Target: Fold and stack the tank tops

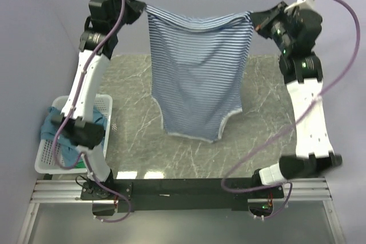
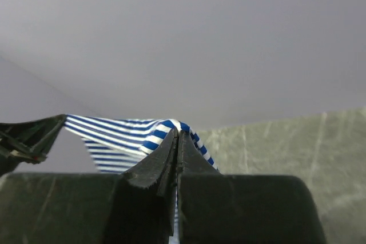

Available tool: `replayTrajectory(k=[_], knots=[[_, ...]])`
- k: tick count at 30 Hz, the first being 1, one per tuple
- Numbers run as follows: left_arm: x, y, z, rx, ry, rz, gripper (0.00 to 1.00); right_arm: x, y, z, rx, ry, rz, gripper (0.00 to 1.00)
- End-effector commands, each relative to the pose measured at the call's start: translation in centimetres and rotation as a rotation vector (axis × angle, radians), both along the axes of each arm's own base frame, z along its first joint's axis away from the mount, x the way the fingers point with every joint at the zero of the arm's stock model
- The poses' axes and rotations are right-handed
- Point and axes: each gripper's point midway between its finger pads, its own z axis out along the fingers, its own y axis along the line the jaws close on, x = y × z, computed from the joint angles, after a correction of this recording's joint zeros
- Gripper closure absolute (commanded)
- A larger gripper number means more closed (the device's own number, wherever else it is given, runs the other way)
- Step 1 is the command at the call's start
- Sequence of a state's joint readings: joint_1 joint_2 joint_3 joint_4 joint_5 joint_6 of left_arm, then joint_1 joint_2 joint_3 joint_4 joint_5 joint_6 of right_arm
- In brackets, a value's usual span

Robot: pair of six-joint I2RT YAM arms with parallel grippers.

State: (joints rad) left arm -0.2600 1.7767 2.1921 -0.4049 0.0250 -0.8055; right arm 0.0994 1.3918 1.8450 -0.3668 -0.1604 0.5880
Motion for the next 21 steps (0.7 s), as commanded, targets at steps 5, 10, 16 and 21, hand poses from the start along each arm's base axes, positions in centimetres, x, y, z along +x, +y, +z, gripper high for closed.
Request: replayTrajectory(k=[5, 10, 16, 21], knots=[[-4.3, 2.6, 12.5, -0.137, -0.325, -0.137, 0.99, -4.1, 2.1, 12.6, 0.065, -0.301, 0.227, 1.00], [-6.5, 2.9, 6.9, -0.103, -0.203, -0.138, 1.00, -3.0, 1.0, 5.7, 0.083, -0.141, 0.196, 1.00], [-10.5, 2.1, -8.2, -0.143, 0.059, -0.175, 0.99, -4.2, -2.0, -14.3, 0.158, 0.239, 0.078, 1.00], [-16.5, 0.4, -23.9, -0.139, 0.344, -0.168, 0.99, -10.6, -3.2, -31.0, 0.141, 0.505, -0.023, 1.00]])
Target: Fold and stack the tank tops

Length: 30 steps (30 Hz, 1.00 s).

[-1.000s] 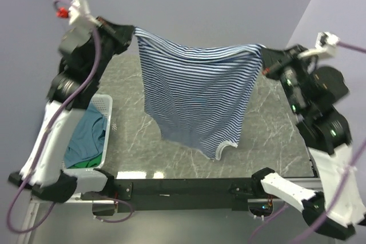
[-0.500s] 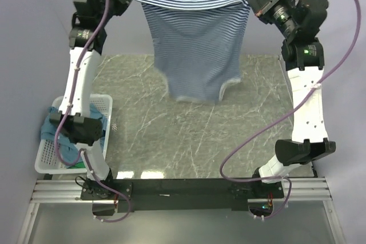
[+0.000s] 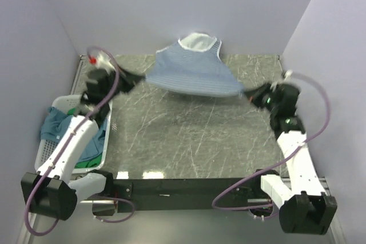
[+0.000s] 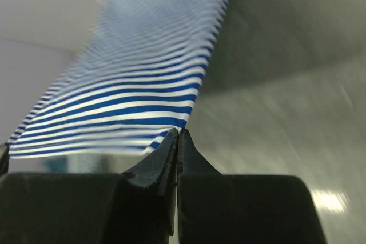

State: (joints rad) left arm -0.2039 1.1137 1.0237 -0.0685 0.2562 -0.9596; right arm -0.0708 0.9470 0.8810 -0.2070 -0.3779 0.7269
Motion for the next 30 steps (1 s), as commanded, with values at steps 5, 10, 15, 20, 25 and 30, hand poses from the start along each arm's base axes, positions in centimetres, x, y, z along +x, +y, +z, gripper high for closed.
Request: replayTrajectory(k=[5, 10, 15, 20, 25, 30], knots=[[-9.5, -2.0, -19.0, -0.032, 0.365, 0.029, 0.90, -7.3, -0.1, -15.1, -0.002, 0.278, -0.018, 0.54], [-12.4, -2.5, -19.7, -0.008, 0.372, 0.027, 0.59, -8.4, -2.3, -16.1, -0.068, 0.291, -0.140, 0.28], [-10.8, -1.0, -16.2, 0.072, 0.300, 0.111, 0.51, -7.8, -1.1, -14.1, -0.087, 0.251, -0.075, 0.28], [-6.3, 0.0, -12.1, 0.204, 0.242, 0.188, 0.56, -8.2, 6.2, -13.8, -0.159, 0.257, 0.085, 0.33], [1.0, 1.7, -14.0, 0.242, 0.342, 0.140, 0.64, -9.0, 14.1, -14.8, -0.214, 0.276, 0.220, 0.50], [4.9, 3.3, -14.1, 0.260, 0.405, 0.119, 0.67, -11.9, 24.1, -15.0, -0.310, 0.273, 0.394, 0.62]])
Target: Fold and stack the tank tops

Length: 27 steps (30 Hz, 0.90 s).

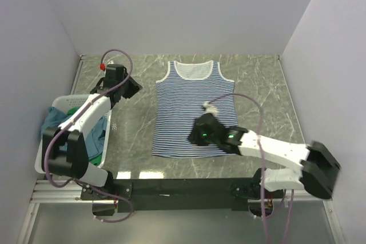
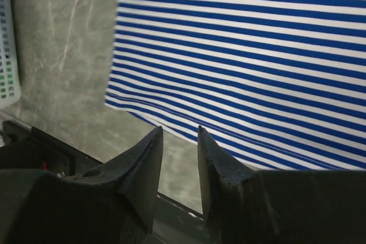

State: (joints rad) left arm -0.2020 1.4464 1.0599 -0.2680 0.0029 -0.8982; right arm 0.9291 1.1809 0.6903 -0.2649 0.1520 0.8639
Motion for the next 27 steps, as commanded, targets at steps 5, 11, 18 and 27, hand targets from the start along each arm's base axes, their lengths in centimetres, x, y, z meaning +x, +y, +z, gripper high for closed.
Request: replayTrajectory(k=[5, 11, 18, 27], knots=[[2.0, -0.6, 4.1, -0.025, -0.059, -0.107, 0.66, 1.0, 11.6, 0.8, -0.075, -0.106, 0.053, 0.65], [3.0, -0.3, 4.8, 0.025, -0.045, -0.126, 0.66, -0.1, 16.7, -1.6, -0.209, -0.121, 0.121, 0.66], [2.8, 0.0, 5.0, 0.043, -0.048, -0.139, 0.66, -1.3, 18.6, -3.6, -0.268, -0.104, 0.165, 0.66], [2.8, -0.2, 4.4, 0.026, -0.046, -0.148, 0.67, -2.1, 18.4, -5.5, -0.361, -0.111, 0.164, 0.64]])
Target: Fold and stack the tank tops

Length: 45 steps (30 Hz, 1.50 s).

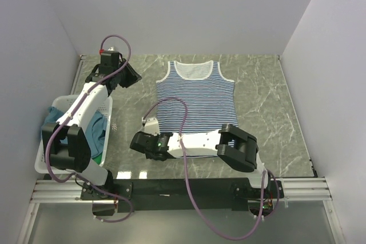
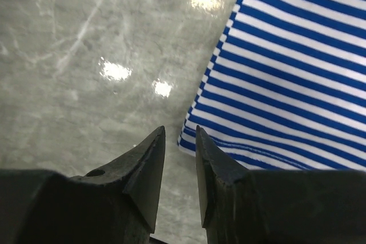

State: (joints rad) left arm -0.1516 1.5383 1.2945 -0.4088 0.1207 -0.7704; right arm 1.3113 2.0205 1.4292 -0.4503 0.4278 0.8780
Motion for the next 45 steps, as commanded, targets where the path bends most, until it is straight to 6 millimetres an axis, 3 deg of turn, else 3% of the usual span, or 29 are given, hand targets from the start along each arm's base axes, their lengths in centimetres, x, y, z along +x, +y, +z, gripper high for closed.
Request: replayTrajectory(k=[1, 8, 14, 19, 20, 21, 23, 24, 26, 27, 29, 30, 32, 37, 43, 45], knots=[[0.4, -0.2, 0.5, -0.002, -0.028, -0.029, 0.68, 0.8, 0.5, 0.8, -0.018, -0.050, -0.031, 0.64], [0.6, -0.1, 0.0, -0.002, -0.019, -0.025, 0.68, 0.2, 1.1, 0.1, -0.018, -0.030, -0.001, 0.63], [0.6, -0.3, -0.7, -0.011, -0.003, -0.023, 0.69, 0.2, 0.3, -0.9, -0.051, -0.033, -0.011, 0.66], [0.4, -0.4, -1.6, -0.032, 0.005, -0.012, 0.68, -0.1, -0.1, -1.9, -0.079, -0.021, 0.005, 0.82], [0.3, -0.4, -1.8, -0.034, 0.005, -0.009, 0.68, -0.3, -0.3, -2.0, -0.079, -0.014, 0.010, 0.87], [0.5, -0.4, -1.9, -0.038, -0.006, -0.008, 0.66, -0.3, -0.2, -1.2, -0.056, -0.017, 0.011, 0.98], [-0.1, -0.4, -2.9, -0.044, 0.009, -0.006, 0.62, -1.0, -1.6, -1.6, -0.055, 0.001, 0.024, 1.00], [0.1, -0.7, -2.9, -0.060, -0.009, -0.011, 0.61, -1.2, -1.7, 0.2, -0.004, -0.003, 0.031, 1.00], [-0.7, -1.0, -4.6, -0.071, 0.015, -0.013, 0.60, -1.9, -3.3, 0.0, 0.014, 0.007, 0.043, 1.00], [-0.8, -1.2, -5.2, -0.079, 0.022, -0.011, 0.59, -2.4, -3.3, 1.7, 0.066, 0.013, 0.058, 1.00], [-1.3, -1.9, -6.8, -0.072, 0.040, -0.015, 0.58, -3.2, -5.0, 1.2, 0.077, 0.033, 0.069, 1.00], [-1.4, -2.1, -7.2, -0.069, 0.045, -0.011, 0.58, -3.8, -4.7, 2.7, 0.146, 0.047, 0.081, 1.00], [-1.8, -2.9, -8.5, -0.062, 0.056, -0.021, 0.57, -4.4, -6.2, 2.3, 0.155, 0.063, 0.081, 1.00], [-2.3, -4.9, -11.4, -0.048, 0.088, -0.049, 0.56, -5.7, -6.9, 3.1, 0.230, 0.102, 0.099, 1.00], [-1.1, -4.7, -14.3, 0.030, 0.133, -0.028, 0.56, -6.1, -7.3, 3.5, 0.260, 0.120, 0.092, 1.00], [-0.4, -4.4, -14.4, 0.056, 0.131, -0.018, 0.57, -6.3, -7.4, 3.8, 0.273, 0.122, 0.092, 1.00]])
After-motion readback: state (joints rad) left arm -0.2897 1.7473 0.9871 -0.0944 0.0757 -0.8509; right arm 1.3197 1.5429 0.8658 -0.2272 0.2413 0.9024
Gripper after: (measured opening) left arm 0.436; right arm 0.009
